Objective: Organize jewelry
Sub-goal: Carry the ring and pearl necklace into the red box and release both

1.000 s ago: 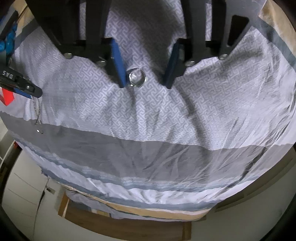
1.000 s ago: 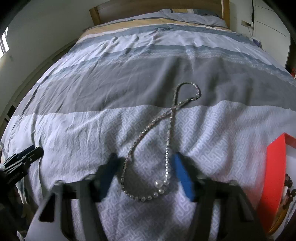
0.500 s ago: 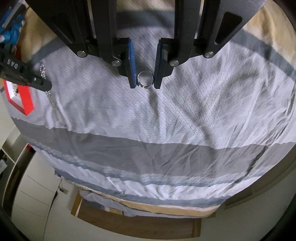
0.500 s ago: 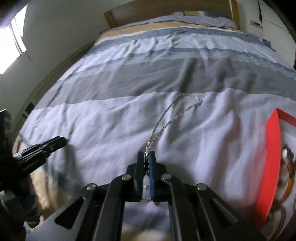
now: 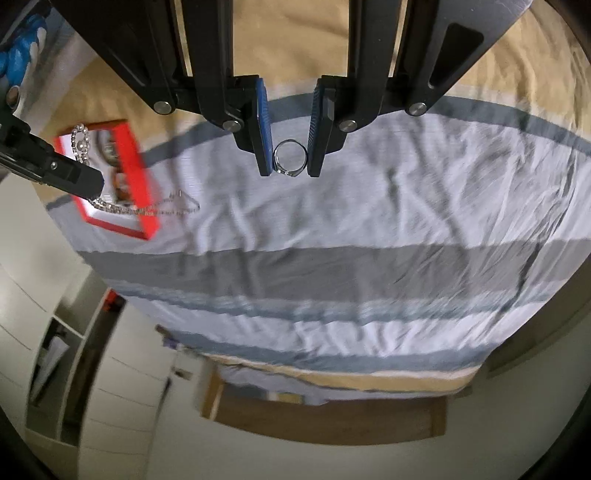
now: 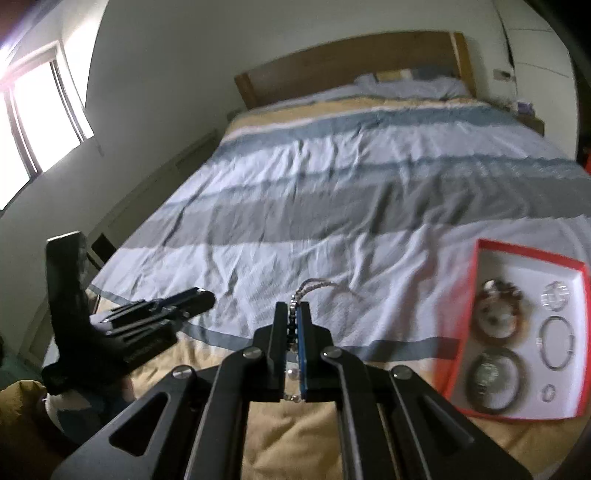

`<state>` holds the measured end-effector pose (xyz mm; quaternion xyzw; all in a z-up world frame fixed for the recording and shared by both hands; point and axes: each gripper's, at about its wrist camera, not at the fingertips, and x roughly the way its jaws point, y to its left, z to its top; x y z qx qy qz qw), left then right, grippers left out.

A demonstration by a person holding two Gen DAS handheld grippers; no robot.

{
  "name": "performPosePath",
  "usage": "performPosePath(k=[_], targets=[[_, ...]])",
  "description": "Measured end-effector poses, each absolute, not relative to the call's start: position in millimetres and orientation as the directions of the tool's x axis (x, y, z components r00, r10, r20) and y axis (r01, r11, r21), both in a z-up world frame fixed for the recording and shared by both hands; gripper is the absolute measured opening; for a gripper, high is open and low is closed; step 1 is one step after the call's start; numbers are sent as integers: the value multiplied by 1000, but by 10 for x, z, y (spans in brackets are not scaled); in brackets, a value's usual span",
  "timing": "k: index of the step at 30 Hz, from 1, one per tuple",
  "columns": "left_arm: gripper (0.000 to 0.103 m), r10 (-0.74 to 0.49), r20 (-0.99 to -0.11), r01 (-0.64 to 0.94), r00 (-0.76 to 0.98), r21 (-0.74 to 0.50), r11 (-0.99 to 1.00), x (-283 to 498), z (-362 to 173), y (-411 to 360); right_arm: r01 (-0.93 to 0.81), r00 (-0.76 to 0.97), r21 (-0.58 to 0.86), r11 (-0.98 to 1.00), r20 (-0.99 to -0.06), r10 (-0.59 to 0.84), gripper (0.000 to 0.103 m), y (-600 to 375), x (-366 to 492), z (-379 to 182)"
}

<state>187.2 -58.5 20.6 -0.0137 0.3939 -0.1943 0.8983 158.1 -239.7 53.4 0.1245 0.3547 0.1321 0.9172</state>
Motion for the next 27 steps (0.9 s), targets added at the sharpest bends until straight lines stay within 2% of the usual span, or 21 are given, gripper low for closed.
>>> performPosePath(k=[6,12,18,27], targets=[[18,-462,-662,443,590,-213,871,1734,500,-1189,-96,773,283,954,-582,251,4,-2899,1279,844],[18,-536,-655,528,532,-238,815,1766,562,-1883,-2,795,238,971,-588,146,4,-3551,1172,868],[18,-559,-689,591,461,-231,772,1823,331,-2669,93,760,218,972,-646,72,4,-4197,1254,493],[18,-474,-787,596,396,-173,784,1962,-371,-3400,174,668,212,962,-743,43,4,-4717,1390,-308]])
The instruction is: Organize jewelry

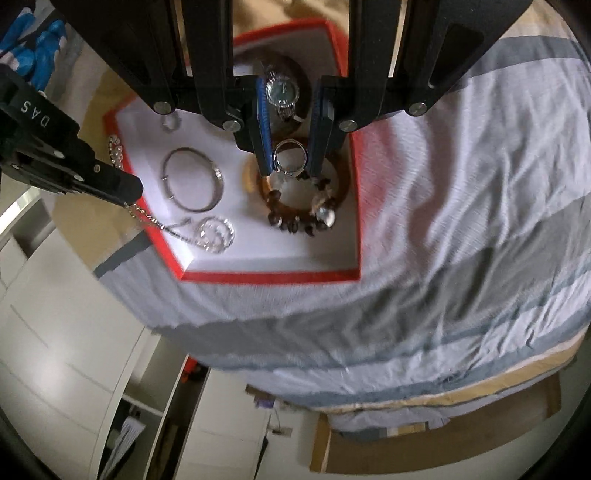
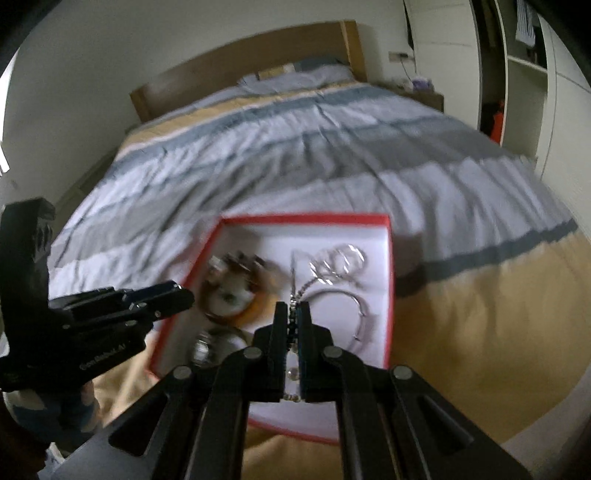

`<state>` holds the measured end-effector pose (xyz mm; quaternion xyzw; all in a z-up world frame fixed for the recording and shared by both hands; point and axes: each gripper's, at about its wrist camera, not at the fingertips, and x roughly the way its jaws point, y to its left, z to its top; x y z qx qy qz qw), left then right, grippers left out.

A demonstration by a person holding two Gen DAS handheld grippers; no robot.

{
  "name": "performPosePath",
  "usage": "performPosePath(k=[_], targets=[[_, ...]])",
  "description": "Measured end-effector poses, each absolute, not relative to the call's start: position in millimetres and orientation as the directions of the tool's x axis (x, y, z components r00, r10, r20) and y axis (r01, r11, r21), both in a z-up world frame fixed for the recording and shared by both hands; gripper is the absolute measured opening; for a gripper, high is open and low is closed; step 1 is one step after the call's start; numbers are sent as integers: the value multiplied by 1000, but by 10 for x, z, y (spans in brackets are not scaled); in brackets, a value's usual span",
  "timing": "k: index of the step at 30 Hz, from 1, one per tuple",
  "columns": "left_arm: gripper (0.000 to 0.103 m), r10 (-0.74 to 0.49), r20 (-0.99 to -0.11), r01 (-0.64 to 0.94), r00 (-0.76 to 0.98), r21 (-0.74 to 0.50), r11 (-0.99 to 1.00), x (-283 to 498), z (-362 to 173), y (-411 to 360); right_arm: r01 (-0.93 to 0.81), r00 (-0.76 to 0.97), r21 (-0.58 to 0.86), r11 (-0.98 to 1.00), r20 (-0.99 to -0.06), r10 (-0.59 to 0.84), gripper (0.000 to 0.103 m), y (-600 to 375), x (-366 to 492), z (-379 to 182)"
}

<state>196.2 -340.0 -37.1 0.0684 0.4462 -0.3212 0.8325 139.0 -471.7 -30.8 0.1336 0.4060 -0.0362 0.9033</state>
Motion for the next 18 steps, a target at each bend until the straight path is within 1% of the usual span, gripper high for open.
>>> performPosePath(k=[7,9,10,12,14,15,18], targets=[[18,-412,-820,570,397,-132,811,2023,-673,-3485,188,635,230,955,-770,60,4,-4852,1449,-642],[19,-406,-819,567,405,-123,814,2025,-688,-3478,189,633,238,953,-771,67,5,-4870,1435,-689],[19,-401,-819,565,410,-117,817,2027,-691,-3481,190,631,237,953,-773,66,7,-4866,1443,-692],[19,-396,-819,563,415,-111,819,2027,-685,-3485,188,634,233,954,-771,64,7,-4854,1428,-689],[22,-390,-821,563,418,-103,820,2011,-683,-3492,189,633,230,955,-771,60,7,-4849,1404,-683],[23,-391,-821,563,415,-106,820,2001,-680,-3493,190,633,227,955,-772,58,9,-4848,1398,-680],[30,-393,-817,563,422,-104,820,1950,-640,-3493,189,639,216,958,-768,47,24,-4836,1354,-631]])
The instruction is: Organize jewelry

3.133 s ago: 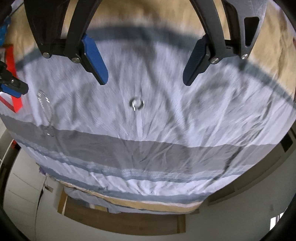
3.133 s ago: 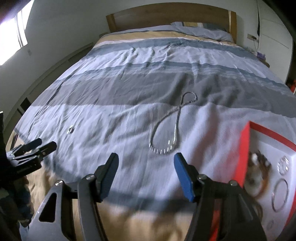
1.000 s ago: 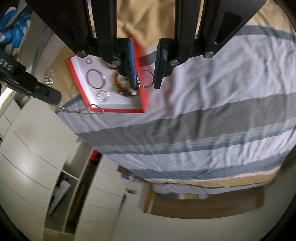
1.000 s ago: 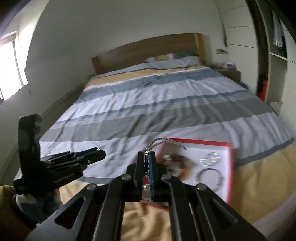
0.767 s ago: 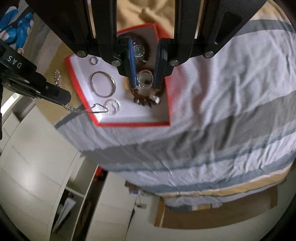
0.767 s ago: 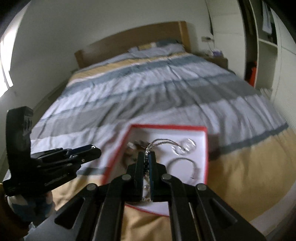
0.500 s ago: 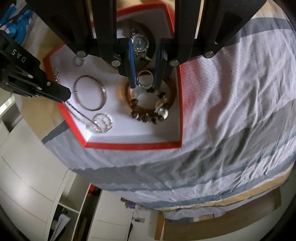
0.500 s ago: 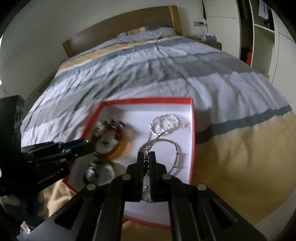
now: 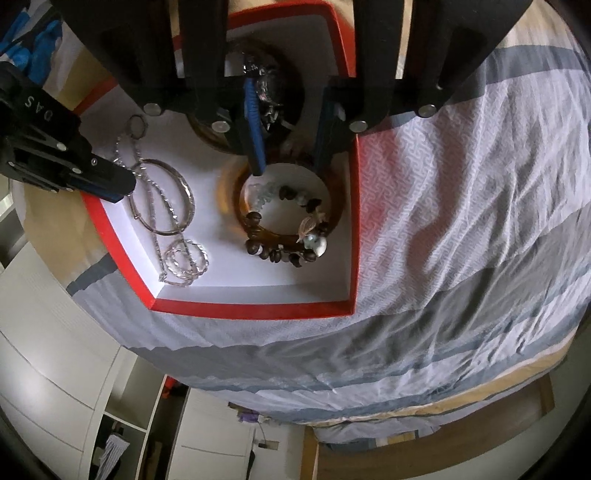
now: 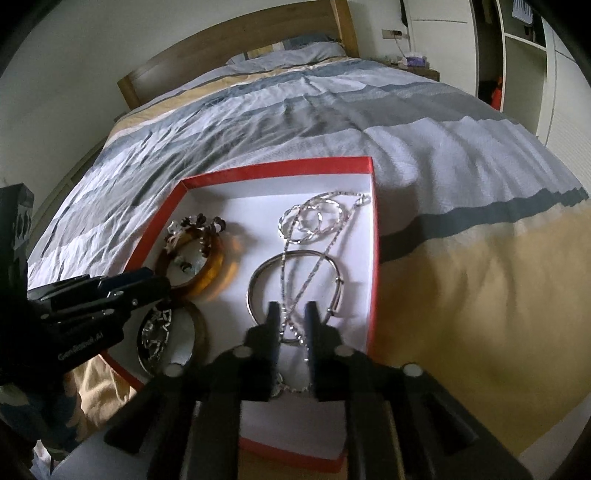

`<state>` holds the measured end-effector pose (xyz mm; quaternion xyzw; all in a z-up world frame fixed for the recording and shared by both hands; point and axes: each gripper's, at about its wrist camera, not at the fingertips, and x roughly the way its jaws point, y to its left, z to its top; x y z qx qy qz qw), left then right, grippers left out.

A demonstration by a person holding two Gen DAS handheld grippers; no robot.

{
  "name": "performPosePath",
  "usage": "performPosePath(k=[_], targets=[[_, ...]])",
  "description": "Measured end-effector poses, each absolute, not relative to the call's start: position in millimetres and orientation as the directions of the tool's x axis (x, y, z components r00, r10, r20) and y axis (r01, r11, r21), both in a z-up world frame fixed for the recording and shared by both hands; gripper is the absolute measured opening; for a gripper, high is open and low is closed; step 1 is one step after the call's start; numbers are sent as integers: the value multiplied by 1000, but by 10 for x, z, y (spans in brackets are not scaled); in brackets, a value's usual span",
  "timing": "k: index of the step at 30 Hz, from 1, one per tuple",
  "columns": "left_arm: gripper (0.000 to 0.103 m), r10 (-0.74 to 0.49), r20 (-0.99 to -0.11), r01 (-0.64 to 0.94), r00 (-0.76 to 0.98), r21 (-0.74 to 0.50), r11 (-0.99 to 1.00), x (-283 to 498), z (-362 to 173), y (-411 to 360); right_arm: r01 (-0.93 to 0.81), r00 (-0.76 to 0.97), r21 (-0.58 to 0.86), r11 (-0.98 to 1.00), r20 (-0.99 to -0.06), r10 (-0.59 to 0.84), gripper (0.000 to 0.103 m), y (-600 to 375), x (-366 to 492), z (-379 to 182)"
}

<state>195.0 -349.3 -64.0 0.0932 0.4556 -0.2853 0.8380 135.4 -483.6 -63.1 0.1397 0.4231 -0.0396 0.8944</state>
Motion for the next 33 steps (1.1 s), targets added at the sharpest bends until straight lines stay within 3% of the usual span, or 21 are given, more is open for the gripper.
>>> performPosePath(k=[2,14,33], targets=[[39,-394,-812,564,431,-99,820,1908,-596,-3492,183,647,211,960,-761,44,33,-4817,1305,-578],[67,-381,-767,505,517,-86,859,1644,-141,-3104,185,671,166,968,-741,-1,35,-4547,971,-182],[82,-218,-739,328,638,5,945,854,240,-1560,73,693,164,984,-718,68,41,-3285,486,208]])
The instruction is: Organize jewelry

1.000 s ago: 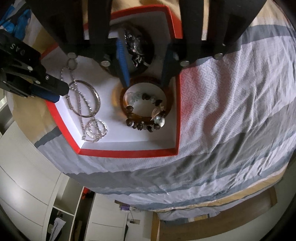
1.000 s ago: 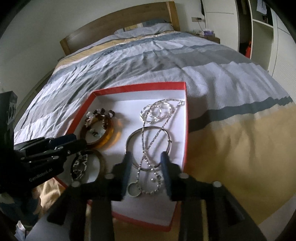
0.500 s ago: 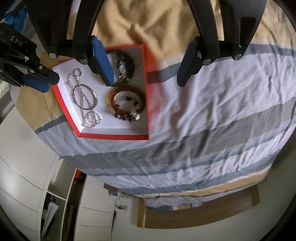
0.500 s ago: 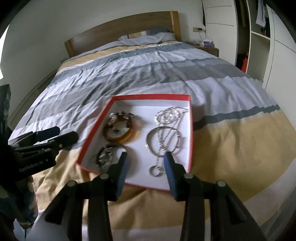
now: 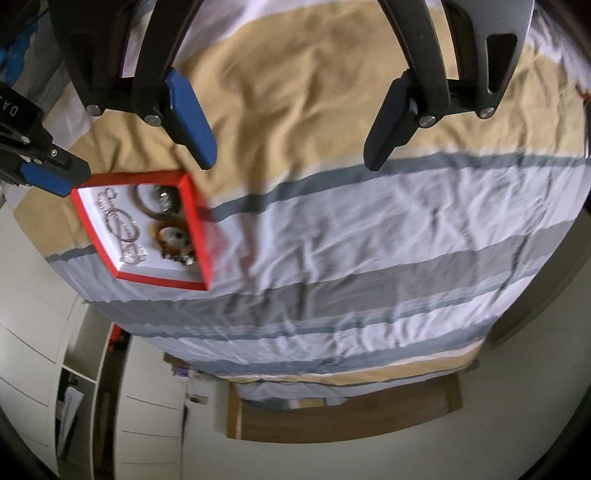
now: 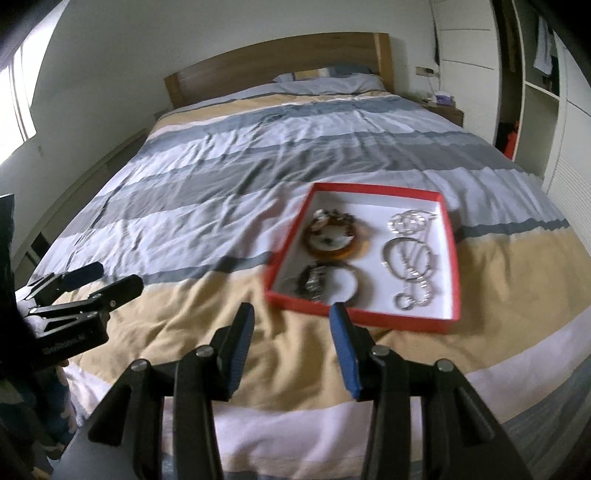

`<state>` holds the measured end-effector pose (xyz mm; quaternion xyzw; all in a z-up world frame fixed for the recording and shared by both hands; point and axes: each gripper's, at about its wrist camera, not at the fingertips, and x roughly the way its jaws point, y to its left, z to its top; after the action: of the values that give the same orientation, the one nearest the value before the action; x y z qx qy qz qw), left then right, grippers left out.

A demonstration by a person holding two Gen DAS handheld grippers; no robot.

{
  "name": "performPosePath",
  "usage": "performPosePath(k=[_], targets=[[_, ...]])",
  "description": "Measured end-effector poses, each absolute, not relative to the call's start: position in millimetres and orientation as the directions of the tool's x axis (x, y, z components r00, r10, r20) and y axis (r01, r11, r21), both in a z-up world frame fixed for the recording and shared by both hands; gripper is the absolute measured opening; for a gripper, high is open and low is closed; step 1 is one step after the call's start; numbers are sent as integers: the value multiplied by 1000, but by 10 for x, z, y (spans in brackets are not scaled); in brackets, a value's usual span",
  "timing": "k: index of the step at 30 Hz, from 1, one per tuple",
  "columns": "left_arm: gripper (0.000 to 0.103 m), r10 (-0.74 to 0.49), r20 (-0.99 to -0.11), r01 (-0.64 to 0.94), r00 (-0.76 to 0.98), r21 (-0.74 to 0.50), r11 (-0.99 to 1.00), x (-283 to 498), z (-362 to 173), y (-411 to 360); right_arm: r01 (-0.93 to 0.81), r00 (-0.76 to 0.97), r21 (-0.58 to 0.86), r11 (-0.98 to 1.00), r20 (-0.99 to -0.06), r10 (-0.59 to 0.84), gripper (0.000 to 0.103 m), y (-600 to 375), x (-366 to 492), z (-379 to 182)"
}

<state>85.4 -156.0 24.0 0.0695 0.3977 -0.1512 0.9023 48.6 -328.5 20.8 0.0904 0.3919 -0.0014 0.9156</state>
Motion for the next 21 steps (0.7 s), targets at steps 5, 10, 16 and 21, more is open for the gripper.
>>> performPosePath(k=[5,10,16,21], targets=[[83,-174,-731,260,659,4,966,698,296,-1136,64,698,158,985,-713,69,52,-3002,442,238],[84,-146,-727,206,671,-6,978,618,304,-838,45,699,141,989,-712,70,54,-2759,388,254],[84,-120,-720,166,683,-8,986,493,313,-606,20,703,124,992,-708,74,55,-2565,299,288],[86,-114,-713,144,692,-18,989,368,319,-521,14,707,101,995,-704,62,55,-2495,184,305]])
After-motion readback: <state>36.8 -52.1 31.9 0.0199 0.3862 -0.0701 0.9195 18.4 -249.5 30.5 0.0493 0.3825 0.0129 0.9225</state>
